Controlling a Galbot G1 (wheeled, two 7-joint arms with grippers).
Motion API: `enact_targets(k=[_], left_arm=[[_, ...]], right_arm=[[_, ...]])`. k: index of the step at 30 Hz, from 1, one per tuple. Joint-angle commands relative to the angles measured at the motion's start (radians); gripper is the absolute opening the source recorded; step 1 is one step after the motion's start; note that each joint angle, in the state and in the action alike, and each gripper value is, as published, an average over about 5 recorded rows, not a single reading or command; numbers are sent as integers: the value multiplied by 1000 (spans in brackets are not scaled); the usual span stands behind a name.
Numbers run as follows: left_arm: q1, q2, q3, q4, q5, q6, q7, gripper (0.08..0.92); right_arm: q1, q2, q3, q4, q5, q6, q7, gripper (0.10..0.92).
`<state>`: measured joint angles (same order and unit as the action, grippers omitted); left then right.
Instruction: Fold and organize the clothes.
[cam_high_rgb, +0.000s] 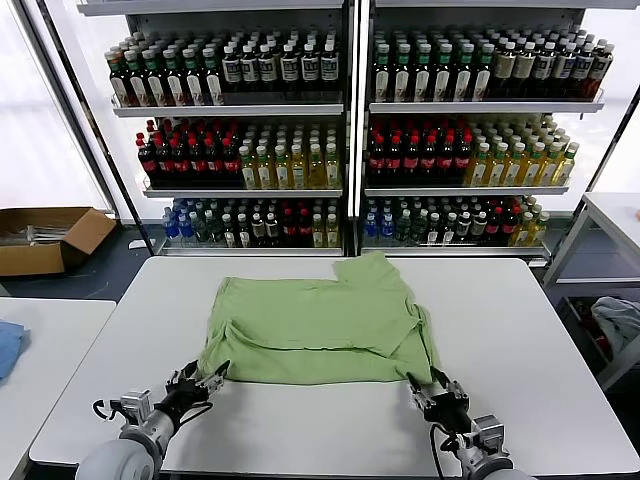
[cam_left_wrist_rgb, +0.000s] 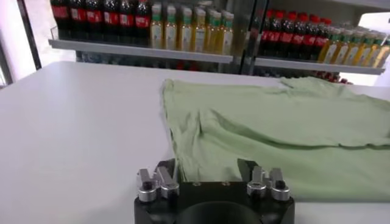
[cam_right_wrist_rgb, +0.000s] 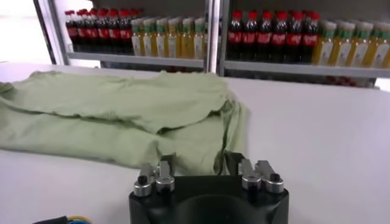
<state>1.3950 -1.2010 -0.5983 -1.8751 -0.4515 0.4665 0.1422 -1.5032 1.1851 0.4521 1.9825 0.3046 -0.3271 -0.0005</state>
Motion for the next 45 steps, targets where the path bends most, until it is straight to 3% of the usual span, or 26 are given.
enact_targets(k=[1,11,17,33,45], left_arm=[[11,-1,5,7,-1,-3,12,550],[34,14,-9,-1,1,-2,45,264],[128,21,-39,-82,4,2,39,109],[513,-11,-182,-352,57,-11,28,87],[565,-57,-205,-441,87,11,24,95]], right_arm=[[-20,17,-1,-15,46,-34,21,453],[-24,14,6,2,50,-6,9,169],[-111,-7,35,91,50,-4,1,123],[-565,0,227,309,41,58,-58,123],[-560,14,239,328,41,103,-93,124]])
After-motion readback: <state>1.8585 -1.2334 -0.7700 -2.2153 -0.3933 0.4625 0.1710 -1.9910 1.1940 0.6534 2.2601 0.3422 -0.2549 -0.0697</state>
